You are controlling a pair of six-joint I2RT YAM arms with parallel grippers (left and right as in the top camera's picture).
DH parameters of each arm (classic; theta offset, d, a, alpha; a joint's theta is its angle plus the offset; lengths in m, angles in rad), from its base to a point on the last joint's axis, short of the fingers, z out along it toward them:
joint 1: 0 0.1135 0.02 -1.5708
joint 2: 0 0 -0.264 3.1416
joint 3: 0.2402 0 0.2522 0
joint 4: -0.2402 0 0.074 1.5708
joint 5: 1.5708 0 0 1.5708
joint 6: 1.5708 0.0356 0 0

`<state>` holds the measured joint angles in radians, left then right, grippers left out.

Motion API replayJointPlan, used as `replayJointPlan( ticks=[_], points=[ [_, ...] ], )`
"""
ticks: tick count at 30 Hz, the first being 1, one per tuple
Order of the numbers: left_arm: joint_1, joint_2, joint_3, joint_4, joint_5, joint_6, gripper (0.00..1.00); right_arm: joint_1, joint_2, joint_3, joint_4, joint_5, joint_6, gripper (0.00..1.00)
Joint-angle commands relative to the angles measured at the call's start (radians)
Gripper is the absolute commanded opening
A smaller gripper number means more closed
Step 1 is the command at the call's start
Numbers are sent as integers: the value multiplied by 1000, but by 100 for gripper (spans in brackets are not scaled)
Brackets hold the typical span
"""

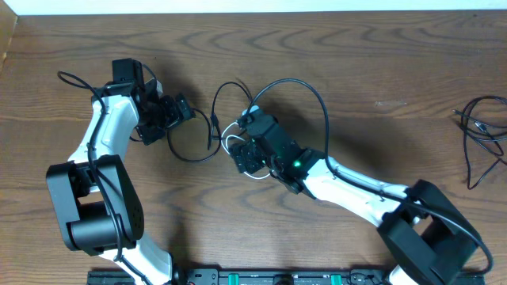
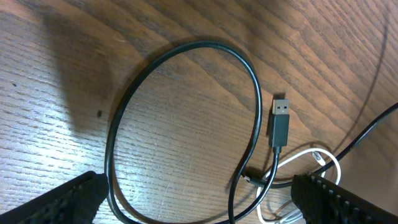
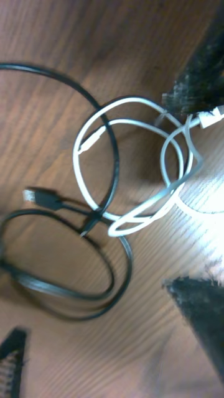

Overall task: Untangle cables
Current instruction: 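Grasp the white cable loop with the right gripper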

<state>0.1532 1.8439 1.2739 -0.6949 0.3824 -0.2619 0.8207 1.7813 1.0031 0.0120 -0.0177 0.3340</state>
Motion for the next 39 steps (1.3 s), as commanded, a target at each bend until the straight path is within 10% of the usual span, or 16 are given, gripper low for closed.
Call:
replayJointPlan(
  ticks=[1,6,39],
  points=[
    [-4,-2,-10,0,-10,1,100,3,19,-4,8,21,10,45],
    [-4,-2,-10,0,-10,1,100,2,19,-4,27,97,10,17],
    [-4,-2,-10,-1,-10,-3,100,-25,-178,-3,29,402,-130,1]
  ],
)
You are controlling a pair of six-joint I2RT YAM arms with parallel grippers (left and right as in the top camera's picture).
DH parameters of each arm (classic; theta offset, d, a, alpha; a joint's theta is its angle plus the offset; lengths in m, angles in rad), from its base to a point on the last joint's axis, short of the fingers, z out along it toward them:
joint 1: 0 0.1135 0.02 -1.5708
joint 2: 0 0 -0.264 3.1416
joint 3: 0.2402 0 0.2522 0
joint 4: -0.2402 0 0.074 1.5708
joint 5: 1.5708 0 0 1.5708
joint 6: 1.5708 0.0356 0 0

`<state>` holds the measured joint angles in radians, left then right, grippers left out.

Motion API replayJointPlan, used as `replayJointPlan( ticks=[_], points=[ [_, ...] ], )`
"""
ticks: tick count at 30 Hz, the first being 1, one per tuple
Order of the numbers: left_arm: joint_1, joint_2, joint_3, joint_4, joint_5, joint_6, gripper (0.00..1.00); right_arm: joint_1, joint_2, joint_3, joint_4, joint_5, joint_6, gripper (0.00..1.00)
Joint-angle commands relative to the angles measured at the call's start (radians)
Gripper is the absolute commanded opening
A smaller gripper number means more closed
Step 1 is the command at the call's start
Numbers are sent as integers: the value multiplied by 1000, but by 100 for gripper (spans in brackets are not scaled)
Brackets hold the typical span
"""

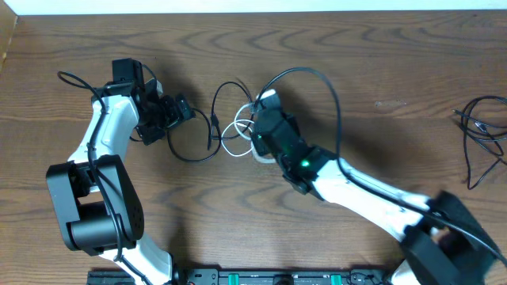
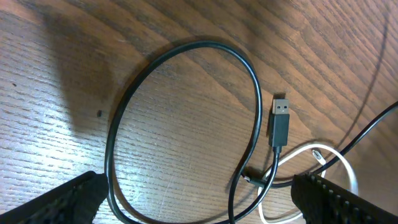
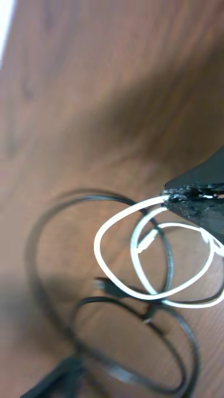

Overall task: Untangle cables
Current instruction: 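Grasp the white cable loop with the right gripper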

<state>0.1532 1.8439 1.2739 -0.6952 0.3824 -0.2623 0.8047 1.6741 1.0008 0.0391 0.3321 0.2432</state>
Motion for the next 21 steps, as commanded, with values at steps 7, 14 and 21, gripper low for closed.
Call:
replayJointPlan(
  ticks=[7,14,21],
  points=[
    [-4,-2,-10,0,-10,-2,100,-29,-97,-2,-16,61,-107,1],
    [-4,-2,-10,0,-10,-2,100,-53,-97,-2,-63,55,-103,1],
    [-4,-2,-10,0,-10,-2,100,-55,-84,-2,-64,-110,2,1]
  ],
)
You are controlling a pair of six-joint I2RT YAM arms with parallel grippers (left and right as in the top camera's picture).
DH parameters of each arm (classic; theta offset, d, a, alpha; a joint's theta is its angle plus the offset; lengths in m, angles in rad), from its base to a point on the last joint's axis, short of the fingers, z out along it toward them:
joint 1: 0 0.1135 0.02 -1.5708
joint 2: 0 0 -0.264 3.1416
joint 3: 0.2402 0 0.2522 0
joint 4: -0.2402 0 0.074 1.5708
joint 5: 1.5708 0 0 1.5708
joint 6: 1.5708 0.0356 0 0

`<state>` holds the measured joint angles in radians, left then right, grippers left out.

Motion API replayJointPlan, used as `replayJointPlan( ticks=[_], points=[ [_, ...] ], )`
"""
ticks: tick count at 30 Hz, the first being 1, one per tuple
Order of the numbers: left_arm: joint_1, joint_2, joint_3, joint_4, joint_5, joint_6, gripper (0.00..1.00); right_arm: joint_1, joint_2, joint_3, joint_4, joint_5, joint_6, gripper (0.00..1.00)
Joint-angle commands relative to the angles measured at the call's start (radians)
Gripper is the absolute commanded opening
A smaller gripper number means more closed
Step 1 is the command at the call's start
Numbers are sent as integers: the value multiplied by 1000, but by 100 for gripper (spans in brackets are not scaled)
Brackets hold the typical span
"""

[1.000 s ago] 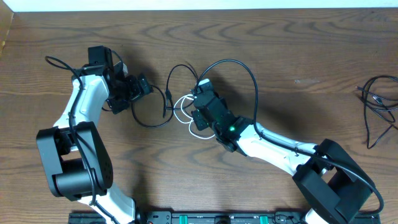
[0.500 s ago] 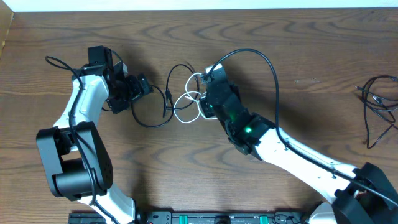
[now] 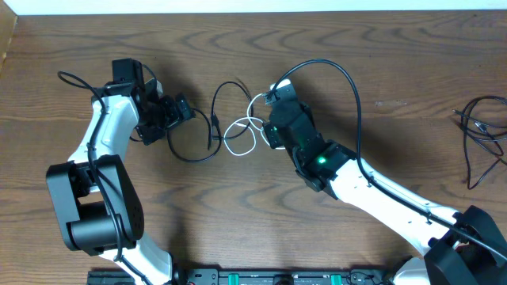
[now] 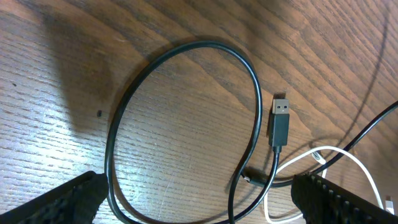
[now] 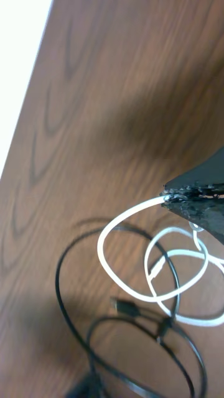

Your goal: Untangle cables

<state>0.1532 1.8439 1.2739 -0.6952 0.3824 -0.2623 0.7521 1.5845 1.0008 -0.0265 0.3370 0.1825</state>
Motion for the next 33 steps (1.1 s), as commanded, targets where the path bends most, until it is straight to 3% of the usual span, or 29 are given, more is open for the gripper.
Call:
replayJointPlan(
  ticks=[1,4,10,15,17,18,22,27,28,33],
  points=[
    [-4,-2,-10,0,-10,-2,100,-3,13,-2,2,-137,77,1],
    [-4,-2,-10,0,-10,-2,100,-2,39,-2,0,-155,115,1],
    [-4,-2,-10,0,-10,-2,100,-2,101,-2,12,-279,127,12],
    [-4,-2,-10,0,-10,-2,100,-2,131,-2,12,-296,143,57],
    [-4,-2,-10,0,-10,-2,100,-2,131,-2,13,-302,144,69],
    [-4,-2,-10,0,-10,-2,100,-2,130,-2,18,-313,147,69],
    [-4,-2,-10,0,-10,-2,100,-2,130,-2,31,-320,245,51],
    [-4,-2,-10,0,-10,-2,100,1,144,-2,8,-267,465,50],
    [-4,-2,-10,0,-10,-2,100,3,146,-2,8,-267,491,53],
    [-4,-2,-10,0,-10,-2,100,25,151,-2,8,-291,520,84]
  ],
)
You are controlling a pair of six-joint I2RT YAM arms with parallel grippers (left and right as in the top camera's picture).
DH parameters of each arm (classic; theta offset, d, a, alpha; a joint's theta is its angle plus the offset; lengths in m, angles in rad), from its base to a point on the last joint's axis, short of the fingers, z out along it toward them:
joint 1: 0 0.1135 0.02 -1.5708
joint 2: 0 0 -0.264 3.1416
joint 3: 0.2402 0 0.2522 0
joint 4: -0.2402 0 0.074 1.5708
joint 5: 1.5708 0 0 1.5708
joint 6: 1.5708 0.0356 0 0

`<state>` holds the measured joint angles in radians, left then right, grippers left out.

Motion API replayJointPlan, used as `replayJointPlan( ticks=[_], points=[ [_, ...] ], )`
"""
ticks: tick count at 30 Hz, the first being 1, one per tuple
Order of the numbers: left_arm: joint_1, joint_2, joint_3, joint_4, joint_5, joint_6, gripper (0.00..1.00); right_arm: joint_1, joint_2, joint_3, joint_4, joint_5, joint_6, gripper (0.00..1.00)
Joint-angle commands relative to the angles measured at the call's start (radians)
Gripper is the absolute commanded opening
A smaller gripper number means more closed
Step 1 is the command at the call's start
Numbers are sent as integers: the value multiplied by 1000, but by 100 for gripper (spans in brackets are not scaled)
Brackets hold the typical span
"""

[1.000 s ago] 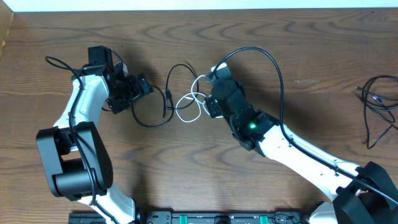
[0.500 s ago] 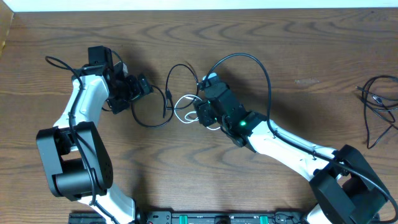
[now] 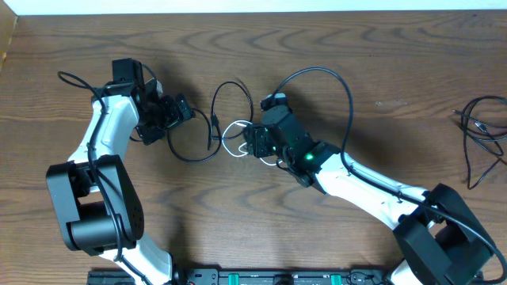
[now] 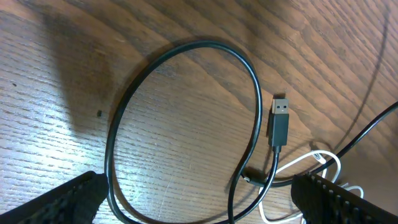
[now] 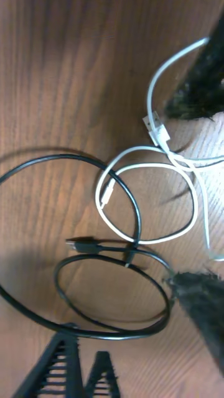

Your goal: Untangle cables

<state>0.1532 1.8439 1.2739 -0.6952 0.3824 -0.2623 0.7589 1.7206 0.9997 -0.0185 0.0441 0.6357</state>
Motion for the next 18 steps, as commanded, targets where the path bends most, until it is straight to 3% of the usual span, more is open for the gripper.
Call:
replayJointPlan(
  ticks=[1,2,4,6,13,18],
  points=[
    [-4,-2,-10,0,-10,-2,100,21,15,0,3,6,66,84],
    [-4,-2,-10,0,-10,-2,100,21,15,0,2,10,60,83],
    [-4,-2,-10,0,-10,-2,100,18,10,8,-1,8,25,59],
    [-4,-2,-10,0,-10,-2,100,5,5,58,-67,-13,26,48],
    [-4,-2,-10,-1,-10,-2,100,-82,32,521,-674,5,59,50],
    [-4,-2,-10,-3,-10,-2,100,-129,53,652,-828,-3,55,55]
  ],
)
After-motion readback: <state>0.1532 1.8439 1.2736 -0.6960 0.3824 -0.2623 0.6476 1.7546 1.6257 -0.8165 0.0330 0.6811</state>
